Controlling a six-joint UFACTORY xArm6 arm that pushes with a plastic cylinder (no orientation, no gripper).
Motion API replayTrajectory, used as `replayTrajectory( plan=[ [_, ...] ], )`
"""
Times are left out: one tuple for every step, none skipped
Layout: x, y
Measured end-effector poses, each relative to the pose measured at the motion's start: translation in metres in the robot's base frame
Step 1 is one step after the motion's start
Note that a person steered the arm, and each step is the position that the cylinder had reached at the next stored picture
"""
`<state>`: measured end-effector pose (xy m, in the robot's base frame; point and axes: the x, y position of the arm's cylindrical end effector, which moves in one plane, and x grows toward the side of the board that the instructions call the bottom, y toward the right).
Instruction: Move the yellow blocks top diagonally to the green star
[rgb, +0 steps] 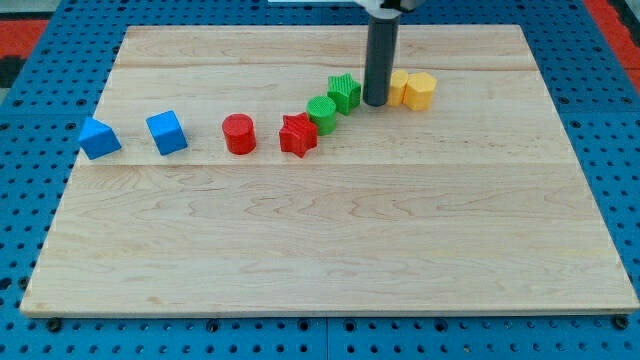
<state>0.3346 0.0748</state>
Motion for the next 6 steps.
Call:
replayTrajectory(
  plan=[
    [-0.006,0.018],
    [0.015,0.019],
    [0.041,0.062],
    [0.012,0.066],
    [-0.028,0.028],
    [-0.032,0.019]
  ],
)
